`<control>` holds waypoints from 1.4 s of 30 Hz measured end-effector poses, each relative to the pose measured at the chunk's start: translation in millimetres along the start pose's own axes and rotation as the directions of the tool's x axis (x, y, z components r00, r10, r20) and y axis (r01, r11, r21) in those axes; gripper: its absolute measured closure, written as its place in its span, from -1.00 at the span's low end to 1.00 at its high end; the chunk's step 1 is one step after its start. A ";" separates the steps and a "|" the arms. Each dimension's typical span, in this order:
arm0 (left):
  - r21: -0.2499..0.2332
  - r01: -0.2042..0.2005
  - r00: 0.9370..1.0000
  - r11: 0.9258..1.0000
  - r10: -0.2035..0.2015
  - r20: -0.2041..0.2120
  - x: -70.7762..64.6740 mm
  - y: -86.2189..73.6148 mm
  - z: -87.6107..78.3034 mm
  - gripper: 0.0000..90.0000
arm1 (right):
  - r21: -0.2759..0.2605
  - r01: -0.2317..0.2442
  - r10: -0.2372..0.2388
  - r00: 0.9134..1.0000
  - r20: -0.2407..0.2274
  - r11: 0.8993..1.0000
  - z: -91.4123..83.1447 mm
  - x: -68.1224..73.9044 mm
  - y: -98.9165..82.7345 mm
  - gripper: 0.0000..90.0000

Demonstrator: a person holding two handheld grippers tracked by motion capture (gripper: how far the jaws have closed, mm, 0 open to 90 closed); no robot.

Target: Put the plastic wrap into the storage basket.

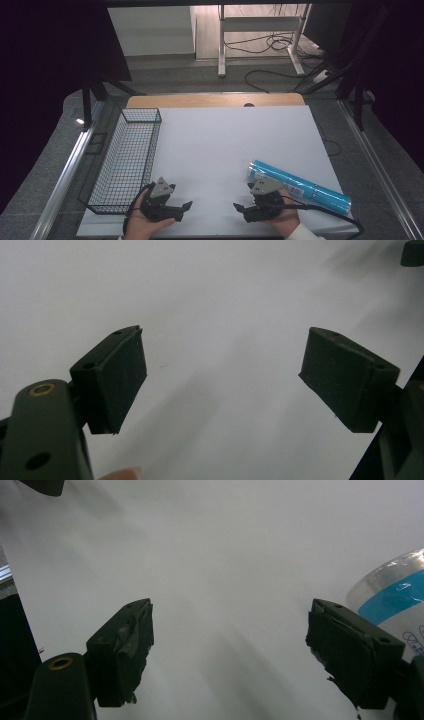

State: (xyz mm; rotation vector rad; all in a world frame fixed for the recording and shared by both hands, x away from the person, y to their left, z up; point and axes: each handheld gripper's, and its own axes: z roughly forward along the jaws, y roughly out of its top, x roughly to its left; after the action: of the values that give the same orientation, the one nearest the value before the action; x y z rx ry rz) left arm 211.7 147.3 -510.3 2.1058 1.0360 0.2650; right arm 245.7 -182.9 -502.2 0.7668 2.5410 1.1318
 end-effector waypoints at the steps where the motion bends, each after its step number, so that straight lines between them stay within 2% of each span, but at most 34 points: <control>1: 0.000 0.000 1.000 1.000 0.000 0.000 0.0 0.0 0.0 -0.60 | -0.001 0.001 -0.001 1.000 0.001 1.000 0.1 0.0 0.0 -0.58; 12: -0.001 0.000 1.000 1.000 0.000 -0.003 -0.5 -0.4 -0.5 -0.60 | -0.017 0.010 -0.010 1.000 0.017 1.000 -3.7 -0.1 1.6 -0.56; 16: 0.002 -0.001 1.000 1.000 0.001 -0.004 -0.6 -0.5 -0.5 -0.60 | -0.026 0.031 -0.030 0.999 0.035 0.999 -6.7 0.7 3.0 -0.55; 18: 0.003 -0.003 1.000 1.000 0.003 -0.004 -0.9 -0.6 -0.5 -0.60 | -0.025 0.048 -0.046 0.997 0.065 0.999 -11.2 -0.3 5.4 -0.54; 21: 0.001 -0.003 1.000 1.000 0.003 -0.004 -1.1 -0.5 -0.7 -0.60 | -0.023 0.051 -0.050 0.996 0.072 0.998 -16.9 -1.7 8.4 -0.52; 22: 0.000 -0.002 1.000 1.000 0.002 -0.004 -1.0 -0.5 -0.8 -0.60 | -0.035 0.053 -0.050 0.996 0.080 0.998 -26.8 -4.3 13.8 -0.50; 25: -0.003 0.004 1.000 1.000 -0.004 -0.002 -0.8 -0.5 -1.1 -0.60 | -0.032 0.064 -0.061 0.994 0.088 0.997 -36.2 -7.5 19.9 -0.48; 27: -0.003 0.004 1.000 1.000 -0.004 0.001 -0.3 -0.3 -1.2 -0.60 | -0.007 0.094 -0.093 0.992 0.085 0.996 -48.3 -12.7 27.1 -0.47; 29: -0.002 0.002 1.000 1.000 -0.002 0.001 -0.3 -0.3 -1.3 -0.60 | 0.009 0.108 -0.109 0.990 0.089 0.994 -52.2 -15.0 29.4 -0.48; 30: -0.003 0.001 1.000 1.000 -0.001 0.002 -0.5 -0.4 -1.4 -0.60 | 0.047 0.141 -0.145 0.983 0.108 0.989 -61.5 -18.8 34.4 -0.48; 39: -0.005 0.008 1.000 1.000 -0.008 0.003 -0.3 -0.1 -1.9 -0.60 | 0.105 0.147 -0.158 0.981 0.111 0.984 -84.5 -37.8 45.7 -0.50; 42: -0.005 0.009 1.000 1.000 -0.009 0.003 -0.3 -0.2 -1.9 -0.60 | 0.154 0.136 -0.155 0.981 0.117 0.979 -91.9 -50.3 46.2 -0.50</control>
State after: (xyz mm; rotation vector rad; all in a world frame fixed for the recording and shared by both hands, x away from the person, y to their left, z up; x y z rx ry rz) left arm 210.5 148.2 -509.2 2.0961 1.0411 0.2595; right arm 264.7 -241.6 -405.7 0.6506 2.5447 0.8311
